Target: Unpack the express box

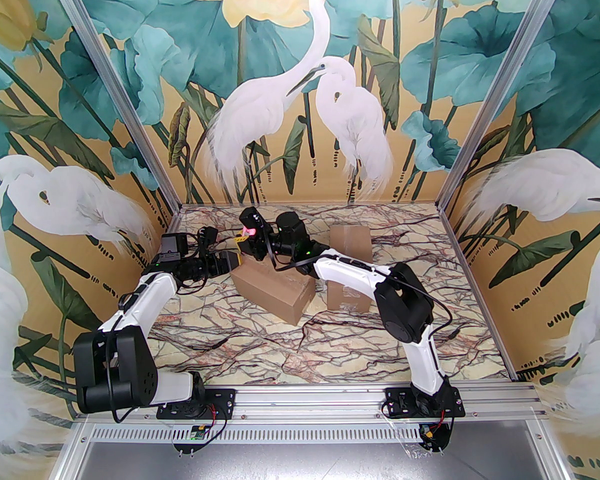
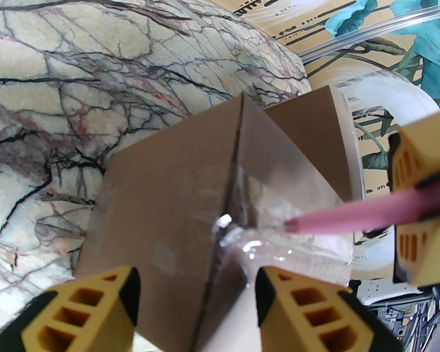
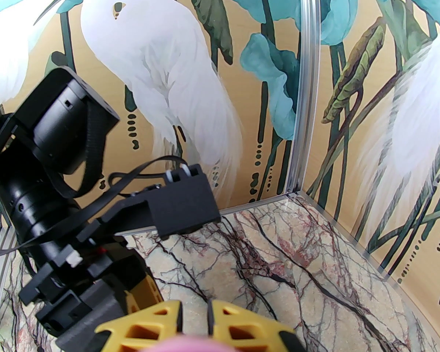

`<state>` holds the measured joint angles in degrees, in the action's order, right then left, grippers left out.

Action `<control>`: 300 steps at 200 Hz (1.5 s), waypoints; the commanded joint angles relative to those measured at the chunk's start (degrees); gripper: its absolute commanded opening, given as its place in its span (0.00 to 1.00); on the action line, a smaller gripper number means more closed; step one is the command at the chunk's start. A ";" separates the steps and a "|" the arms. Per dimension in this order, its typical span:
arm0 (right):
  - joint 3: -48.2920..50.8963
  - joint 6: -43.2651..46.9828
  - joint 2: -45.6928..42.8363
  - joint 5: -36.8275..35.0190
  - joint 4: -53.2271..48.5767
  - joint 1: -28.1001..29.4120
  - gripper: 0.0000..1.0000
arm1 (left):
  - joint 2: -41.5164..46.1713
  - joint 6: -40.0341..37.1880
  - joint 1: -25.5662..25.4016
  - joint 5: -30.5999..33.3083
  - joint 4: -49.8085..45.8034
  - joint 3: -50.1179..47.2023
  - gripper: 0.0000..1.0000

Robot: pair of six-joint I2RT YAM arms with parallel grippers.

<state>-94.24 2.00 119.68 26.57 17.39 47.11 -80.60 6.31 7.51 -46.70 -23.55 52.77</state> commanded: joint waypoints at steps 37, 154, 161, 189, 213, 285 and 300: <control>-0.45 1.27 0.52 1.00 -3.02 -0.09 0.00 | -6.24 -0.29 0.12 5.55 -4.21 1.70 0.47; 10.64 3.96 -5.98 -2.97 5.78 0.26 0.00 | -8.44 0.93 0.14 9.78 -6.36 2.30 0.37; 10.96 4.24 -6.12 -2.94 6.31 0.34 0.00 | -8.48 0.94 0.14 9.87 -6.41 2.27 0.36; 12.37 5.24 -6.90 -3.51 7.64 0.40 0.00 | -8.87 0.91 0.14 9.96 -6.55 2.34 0.36; 14.10 5.10 -7.85 -3.40 11.03 0.35 0.00 | -9.06 0.82 0.14 10.13 -6.77 2.61 0.35; 16.16 4.16 -9.08 -3.33 15.43 0.26 0.00 | -9.44 0.90 0.09 10.41 -7.23 3.08 0.34; 15.67 4.16 -9.15 -3.11 14.58 0.26 0.00 | -9.33 1.00 0.13 10.40 -7.30 3.07 0.33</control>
<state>-79.09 7.57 113.36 22.28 32.38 47.29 -86.35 7.18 6.42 -49.45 -25.91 57.52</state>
